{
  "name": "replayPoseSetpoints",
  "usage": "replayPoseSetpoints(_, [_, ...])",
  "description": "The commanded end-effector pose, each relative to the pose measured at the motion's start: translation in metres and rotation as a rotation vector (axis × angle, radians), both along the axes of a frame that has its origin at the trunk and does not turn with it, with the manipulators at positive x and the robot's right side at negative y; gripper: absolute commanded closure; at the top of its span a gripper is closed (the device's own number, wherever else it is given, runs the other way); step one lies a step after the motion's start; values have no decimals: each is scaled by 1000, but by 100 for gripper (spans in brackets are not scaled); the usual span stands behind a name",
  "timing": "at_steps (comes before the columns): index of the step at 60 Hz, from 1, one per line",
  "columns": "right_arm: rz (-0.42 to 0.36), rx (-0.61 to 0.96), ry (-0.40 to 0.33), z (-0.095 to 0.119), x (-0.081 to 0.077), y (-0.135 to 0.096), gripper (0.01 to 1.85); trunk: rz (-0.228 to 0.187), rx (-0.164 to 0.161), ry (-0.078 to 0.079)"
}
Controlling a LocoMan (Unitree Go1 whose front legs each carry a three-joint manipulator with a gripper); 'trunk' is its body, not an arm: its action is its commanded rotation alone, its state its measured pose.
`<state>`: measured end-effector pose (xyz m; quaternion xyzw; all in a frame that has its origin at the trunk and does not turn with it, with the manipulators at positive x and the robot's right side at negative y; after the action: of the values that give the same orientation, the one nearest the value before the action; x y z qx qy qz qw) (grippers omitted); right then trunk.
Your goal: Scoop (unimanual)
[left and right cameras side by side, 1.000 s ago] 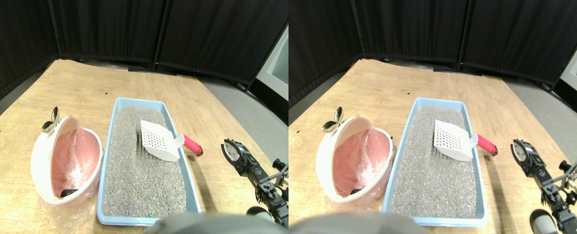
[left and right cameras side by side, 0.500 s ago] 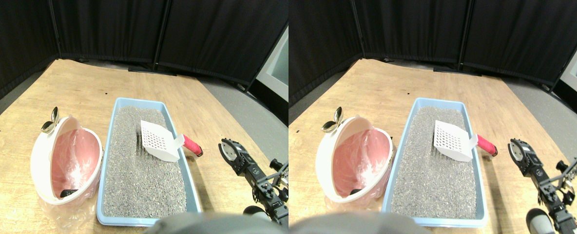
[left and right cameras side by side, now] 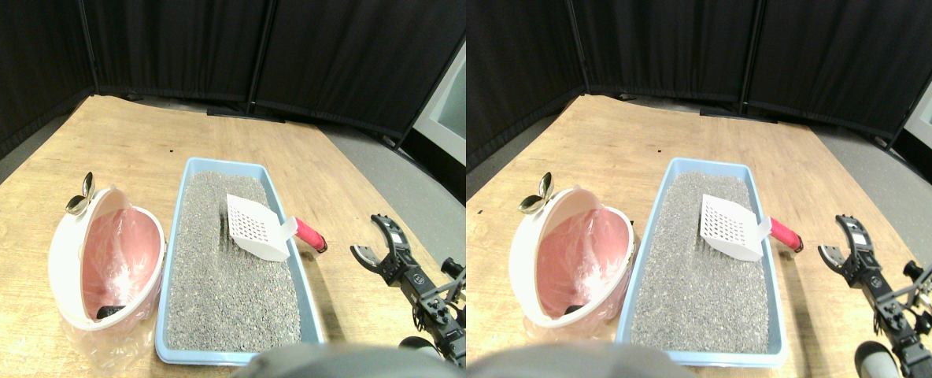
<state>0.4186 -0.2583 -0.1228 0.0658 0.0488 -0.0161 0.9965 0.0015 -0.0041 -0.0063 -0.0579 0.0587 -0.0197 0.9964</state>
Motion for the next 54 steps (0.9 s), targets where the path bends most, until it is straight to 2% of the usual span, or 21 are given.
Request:
replayPoseSetpoints(1, [27, 12, -60, 5, 3, 3, 155, -2, -21, -13])
replayPoseSetpoints(3, [20, 7, -55, 5, 2, 4, 161, -2, -22, -12])
replayPoseSetpoints(5, [28, 9, -58, 4, 4, 4, 178, -1, -24, -10])
replayPoseSetpoints(6, [29, 10, -58, 3, 4, 4, 180, 0, -24, -9])
replayPoseSetpoints(37, [45, 8, -70, 0, 6, 6, 180, 2, -23, -9])
replayPoseSetpoints(42, [47, 8, -67, -1, 6, 7, 180, 3, -24, -15])
replayPoseSetpoints(54, [40, 13, -63, 0, 5, 8, 180, 2, -25, -16])
